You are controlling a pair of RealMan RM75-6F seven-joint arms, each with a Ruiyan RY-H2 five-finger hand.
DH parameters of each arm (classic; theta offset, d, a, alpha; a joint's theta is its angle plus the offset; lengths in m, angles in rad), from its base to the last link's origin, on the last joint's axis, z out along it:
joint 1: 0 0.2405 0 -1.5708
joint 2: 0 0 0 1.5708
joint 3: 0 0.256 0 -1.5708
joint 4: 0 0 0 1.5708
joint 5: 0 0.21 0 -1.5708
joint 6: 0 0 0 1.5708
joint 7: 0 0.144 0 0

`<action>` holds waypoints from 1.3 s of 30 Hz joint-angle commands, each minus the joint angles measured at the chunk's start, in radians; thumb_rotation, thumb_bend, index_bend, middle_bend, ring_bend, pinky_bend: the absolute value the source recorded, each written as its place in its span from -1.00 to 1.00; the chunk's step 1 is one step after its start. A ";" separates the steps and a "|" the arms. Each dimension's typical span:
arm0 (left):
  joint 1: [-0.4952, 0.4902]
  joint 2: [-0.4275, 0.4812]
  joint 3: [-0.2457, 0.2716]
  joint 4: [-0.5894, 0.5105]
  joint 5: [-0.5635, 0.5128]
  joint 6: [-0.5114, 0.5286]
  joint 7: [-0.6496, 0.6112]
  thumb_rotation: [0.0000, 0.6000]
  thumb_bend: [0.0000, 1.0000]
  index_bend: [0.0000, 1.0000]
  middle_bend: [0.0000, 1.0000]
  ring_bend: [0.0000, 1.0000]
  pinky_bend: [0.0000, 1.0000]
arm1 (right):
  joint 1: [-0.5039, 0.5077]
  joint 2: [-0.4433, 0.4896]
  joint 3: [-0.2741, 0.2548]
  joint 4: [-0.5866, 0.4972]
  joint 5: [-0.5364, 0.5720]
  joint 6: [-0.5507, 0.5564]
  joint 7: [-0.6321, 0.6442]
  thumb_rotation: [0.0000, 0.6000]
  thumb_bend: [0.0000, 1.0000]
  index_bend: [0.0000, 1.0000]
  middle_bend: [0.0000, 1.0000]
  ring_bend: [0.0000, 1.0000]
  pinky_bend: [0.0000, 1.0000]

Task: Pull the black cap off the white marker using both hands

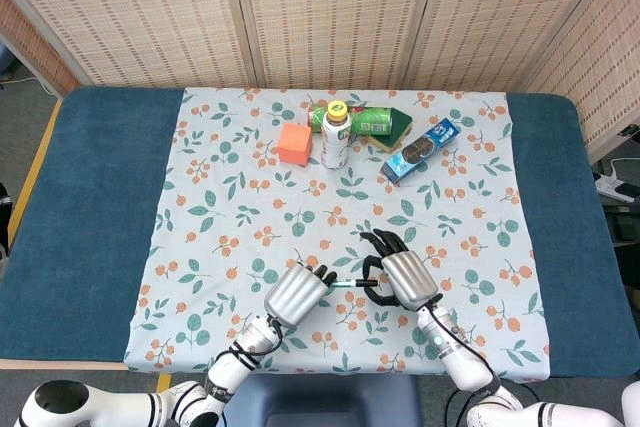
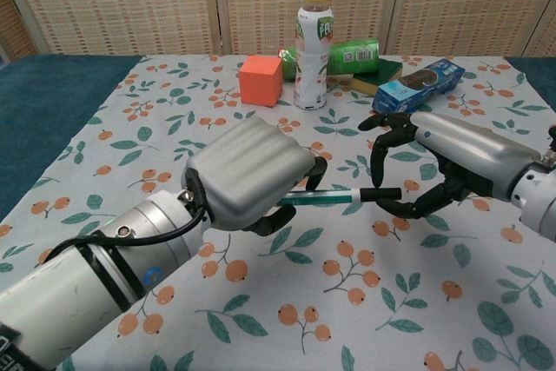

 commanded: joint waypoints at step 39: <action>0.004 0.013 0.003 -0.029 0.021 0.017 0.011 1.00 -0.13 0.15 0.40 0.55 0.80 | 0.006 0.008 -0.002 0.002 -0.006 0.003 0.027 1.00 -0.18 0.10 -0.77 -1.00 -0.82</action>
